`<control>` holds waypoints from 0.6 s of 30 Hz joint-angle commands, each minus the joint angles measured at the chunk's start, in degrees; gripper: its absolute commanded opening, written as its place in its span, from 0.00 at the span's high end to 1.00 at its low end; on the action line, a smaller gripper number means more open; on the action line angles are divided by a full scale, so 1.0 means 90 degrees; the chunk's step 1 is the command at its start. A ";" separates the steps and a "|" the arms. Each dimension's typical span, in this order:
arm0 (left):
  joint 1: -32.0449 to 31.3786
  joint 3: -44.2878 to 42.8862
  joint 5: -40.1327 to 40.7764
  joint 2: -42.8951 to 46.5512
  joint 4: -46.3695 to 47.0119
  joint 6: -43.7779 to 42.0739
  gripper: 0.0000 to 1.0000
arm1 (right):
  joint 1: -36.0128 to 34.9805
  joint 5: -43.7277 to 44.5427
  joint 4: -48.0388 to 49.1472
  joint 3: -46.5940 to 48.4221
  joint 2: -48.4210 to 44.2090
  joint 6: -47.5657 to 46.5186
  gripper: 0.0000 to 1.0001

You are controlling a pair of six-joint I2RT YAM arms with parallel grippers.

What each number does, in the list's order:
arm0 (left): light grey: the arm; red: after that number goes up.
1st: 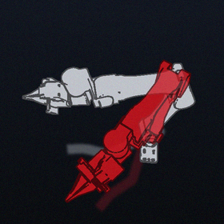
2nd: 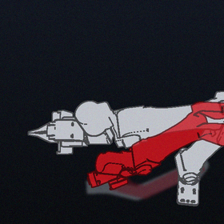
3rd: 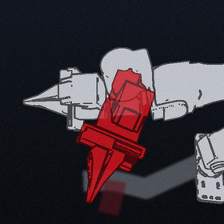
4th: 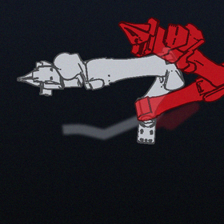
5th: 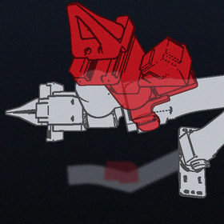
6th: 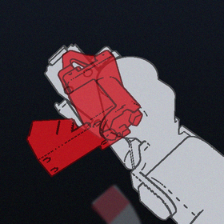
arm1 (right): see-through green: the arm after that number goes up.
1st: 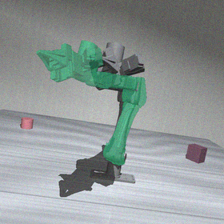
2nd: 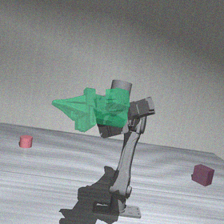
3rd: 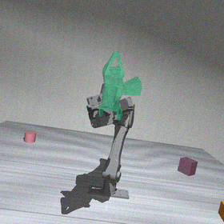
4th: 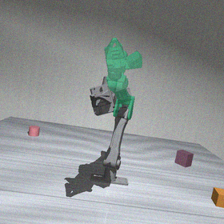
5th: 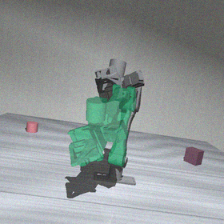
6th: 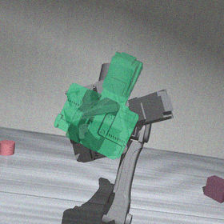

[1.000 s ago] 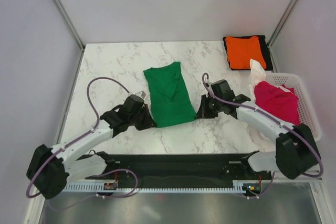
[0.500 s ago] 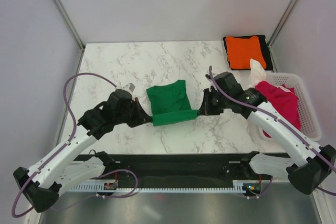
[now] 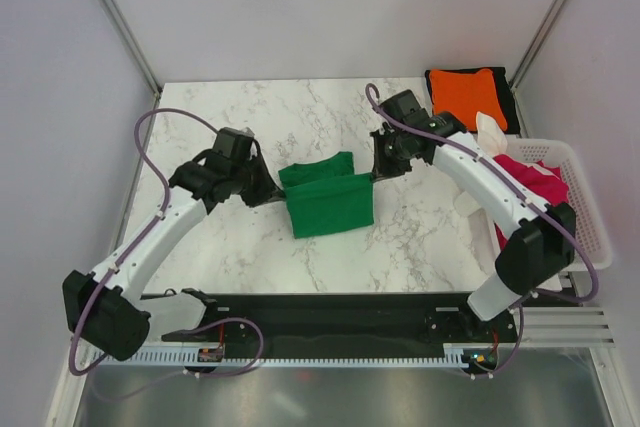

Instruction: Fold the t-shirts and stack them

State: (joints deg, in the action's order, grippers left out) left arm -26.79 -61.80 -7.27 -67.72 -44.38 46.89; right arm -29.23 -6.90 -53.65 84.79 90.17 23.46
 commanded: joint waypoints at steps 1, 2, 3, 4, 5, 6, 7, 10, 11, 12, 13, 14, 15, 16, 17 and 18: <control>0.0485 -0.0466 -0.0187 -0.0412 -0.0137 -0.0630 0.97 | 0.0279 0.0435 -0.0279 0.0752 0.0478 -0.0526 1.00; 0.0660 -0.0525 -0.0276 -0.0579 -0.0050 -0.0659 0.97 | 0.0308 0.0425 -0.0279 0.0890 0.0624 -0.0566 1.00; 0.0749 -0.0700 -0.0354 -0.0745 -0.0020 -0.0727 0.97 | 0.0338 0.0395 -0.0279 0.1036 0.0974 -0.0595 1.00; 0.0904 -0.0798 -0.0519 -0.1143 -0.0010 -0.0767 0.97 | 0.0406 0.0318 -0.0289 0.1376 0.1161 -0.0615 1.00; 0.0974 -0.0906 -0.0598 -0.1360 -0.0010 -0.0796 0.97 | 0.0435 0.0269 -0.0308 0.1563 0.1366 -0.0683 1.00; 0.1052 -0.1148 -0.0695 -0.1565 -0.0010 -0.0854 0.97 | 0.0503 0.0258 -0.0338 0.1787 0.1803 -0.0703 1.00; 0.1197 -0.1277 -0.0851 -0.1828 -0.0010 -0.0874 0.97 | 0.0533 0.0210 -0.0367 0.2215 0.2030 -0.0712 1.00; 0.1510 -0.1784 -0.1193 -0.2785 0.0019 -0.0943 0.97 | 0.0631 0.0161 -0.0465 0.3154 0.2938 -0.0752 1.00; 0.1569 -0.1921 -0.1233 -0.3319 0.0038 -0.0972 0.96 | 0.0670 0.0141 -0.0513 0.3398 0.3153 -0.0732 1.00; 0.1638 -0.2232 -0.1311 -0.3605 0.0039 -0.1088 0.94 | 0.0738 0.0103 -0.0514 0.3623 0.3609 -0.0674 0.98; 0.1812 -0.2419 -0.1602 -0.3888 0.0029 -0.1196 0.90 | 0.0767 0.0063 -0.0523 0.4128 0.3836 -0.0644 0.88; 0.1911 -0.2585 -0.1711 -0.4220 0.0009 -0.1274 0.88 | 0.0806 -0.0092 -0.0514 0.4404 0.4070 -0.0615 0.74; 0.2028 -0.2944 -0.1828 -0.4765 -0.0165 -0.1343 0.86 | 0.0865 -0.0199 -0.0475 0.4977 0.4518 -0.0596 0.59; 0.2261 -0.3112 -0.2023 -0.5021 -0.0186 -0.1363 0.78 | 0.0894 -0.0317 -0.0417 0.5292 0.4744 -0.0595 0.50; 0.2341 -0.3452 -0.2044 -0.5208 -0.0176 -0.1450 0.65 | 0.0933 -0.0569 -0.0416 0.5643 0.5153 -0.0576 0.42; 0.2390 -0.3697 -0.2025 -0.5596 -0.0321 -0.1528 0.58 | 0.0972 -0.0659 -0.0464 0.6208 0.5273 -0.0508 0.32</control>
State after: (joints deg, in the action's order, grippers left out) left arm -8.27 -88.58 -21.61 -113.01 -44.18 37.52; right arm -21.91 -9.72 -57.36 130.06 133.62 18.87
